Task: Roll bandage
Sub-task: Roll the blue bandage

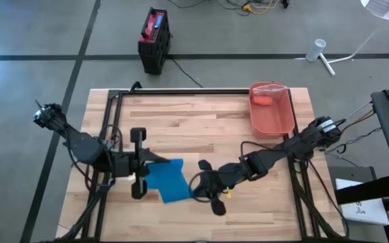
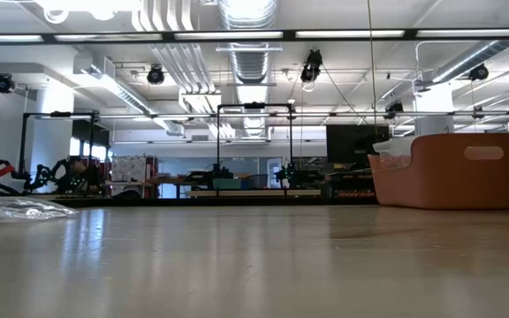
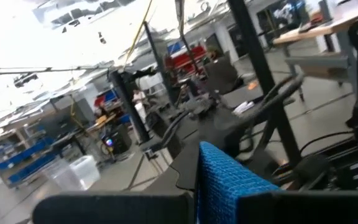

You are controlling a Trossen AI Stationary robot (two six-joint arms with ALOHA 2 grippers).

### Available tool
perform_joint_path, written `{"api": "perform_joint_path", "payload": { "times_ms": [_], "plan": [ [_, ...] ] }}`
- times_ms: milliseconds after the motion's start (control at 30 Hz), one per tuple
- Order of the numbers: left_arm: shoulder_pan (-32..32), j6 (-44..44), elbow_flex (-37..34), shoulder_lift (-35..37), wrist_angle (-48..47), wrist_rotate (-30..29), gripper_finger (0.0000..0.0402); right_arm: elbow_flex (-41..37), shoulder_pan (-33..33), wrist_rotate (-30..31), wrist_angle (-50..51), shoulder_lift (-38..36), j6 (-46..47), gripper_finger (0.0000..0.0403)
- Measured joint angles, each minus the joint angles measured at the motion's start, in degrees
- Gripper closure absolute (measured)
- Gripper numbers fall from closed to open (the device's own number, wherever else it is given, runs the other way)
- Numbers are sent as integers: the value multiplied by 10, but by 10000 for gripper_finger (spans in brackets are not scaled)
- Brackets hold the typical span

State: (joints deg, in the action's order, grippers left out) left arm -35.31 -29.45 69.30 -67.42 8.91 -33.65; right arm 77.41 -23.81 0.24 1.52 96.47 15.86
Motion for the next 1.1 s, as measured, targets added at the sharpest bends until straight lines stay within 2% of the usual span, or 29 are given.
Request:
{"api": "perform_joint_path", "payload": {
  "times_ms": [200,333,700,767,933,1100],
  "plan": [
    [32,16,0,0,-35,-4,401,0,-16,-39,-32,0,-30,394],
    [45,19,0,0,-51,-29,401,0,-23,-64,-40,0,-34,394],
    [61,50,0,-9,-74,-31,401,1,-28,-67,-74,0,-64,394],
    [62,59,0,-11,-72,-21,401,1,-26,-64,-74,0,-63,394],
    [61,82,0,-12,-56,47,401,1,-18,-63,-76,1,-64,394],
    [62,75,0,-16,-81,-2,401,1,-19,-63,-102,2,-78,394]
  ]
}}
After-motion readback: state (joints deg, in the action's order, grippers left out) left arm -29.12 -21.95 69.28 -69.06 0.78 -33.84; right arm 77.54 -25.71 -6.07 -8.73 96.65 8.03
